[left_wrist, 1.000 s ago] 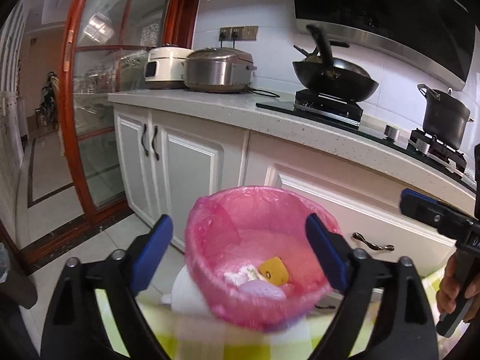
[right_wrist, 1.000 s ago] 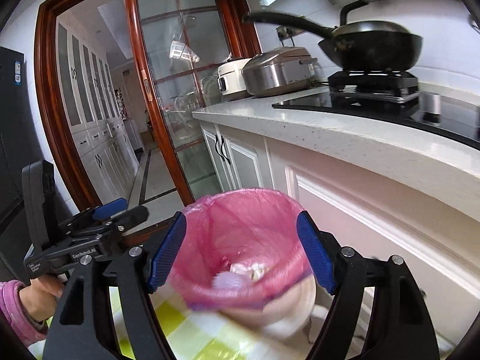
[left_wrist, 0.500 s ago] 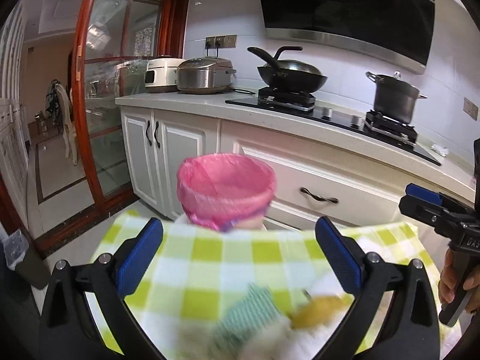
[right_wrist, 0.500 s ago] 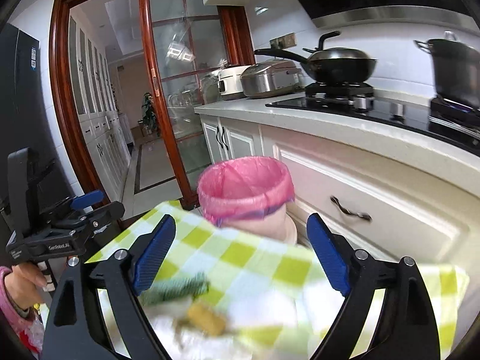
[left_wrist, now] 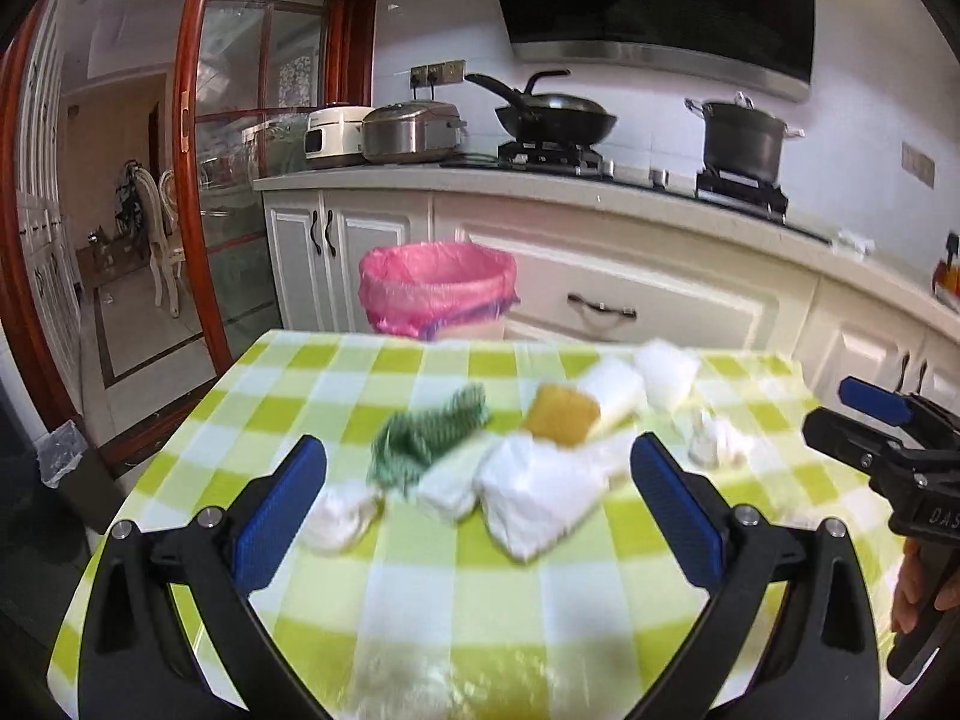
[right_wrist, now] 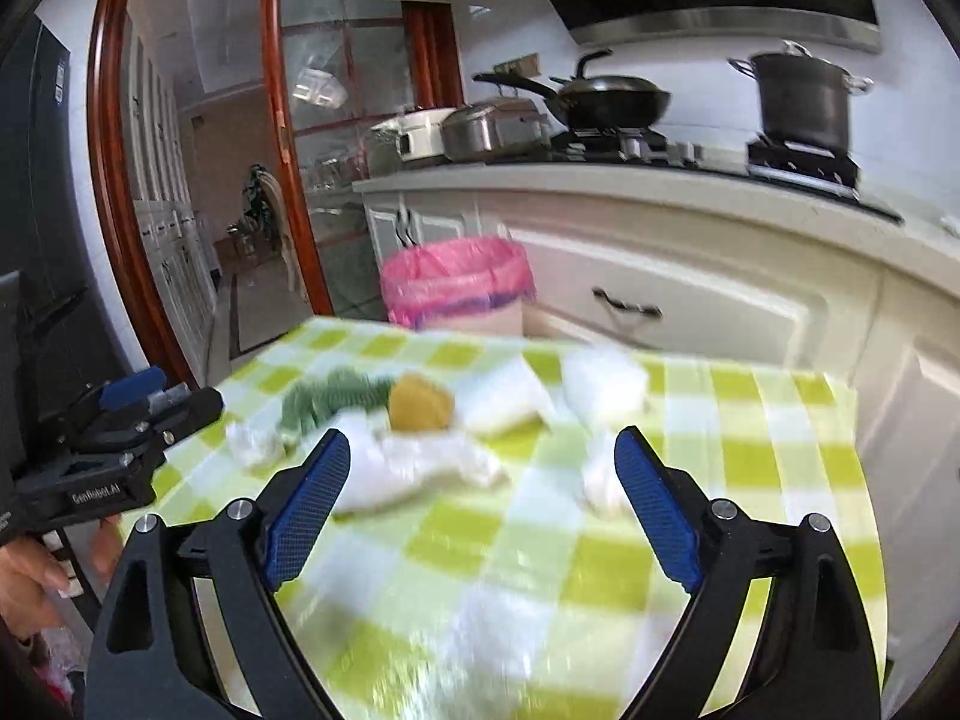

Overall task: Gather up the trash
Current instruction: 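Grasp the white plastic bag with the left gripper while the right gripper grasps the tissue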

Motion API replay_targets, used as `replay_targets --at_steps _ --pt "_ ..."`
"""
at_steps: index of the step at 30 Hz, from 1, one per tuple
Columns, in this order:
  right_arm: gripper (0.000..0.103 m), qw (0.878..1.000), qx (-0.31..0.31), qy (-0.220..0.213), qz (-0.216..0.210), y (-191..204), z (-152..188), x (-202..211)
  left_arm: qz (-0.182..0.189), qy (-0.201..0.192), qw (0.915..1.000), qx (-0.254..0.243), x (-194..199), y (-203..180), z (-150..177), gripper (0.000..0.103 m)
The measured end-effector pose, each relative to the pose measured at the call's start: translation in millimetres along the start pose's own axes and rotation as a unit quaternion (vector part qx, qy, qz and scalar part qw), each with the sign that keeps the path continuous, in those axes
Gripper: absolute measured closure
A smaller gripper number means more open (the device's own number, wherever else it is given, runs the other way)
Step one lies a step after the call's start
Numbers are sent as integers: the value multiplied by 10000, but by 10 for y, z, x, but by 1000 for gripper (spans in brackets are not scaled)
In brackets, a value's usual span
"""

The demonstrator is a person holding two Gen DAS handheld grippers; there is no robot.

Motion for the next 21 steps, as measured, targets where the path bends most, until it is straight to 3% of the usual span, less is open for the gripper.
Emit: replay_targets --at_steps 8,21 --pt "18 9985 -126 419 343 -246 477 21 36 287 9995 141 3 -3 352 5" --pt "18 9922 -242 1062 604 -722 370 -853 139 683 9972 273 -524 -93 301 7"
Point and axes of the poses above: each gripper's, at about its wrist camera, not at the fingertips, and x roughly against the way its jaws point, y to its left, z to its underside, the point moved 1 cm from there along -x, roughly the way its jaws point, and after that the axes turned 1 degree about -y, right-handed, at the moved point
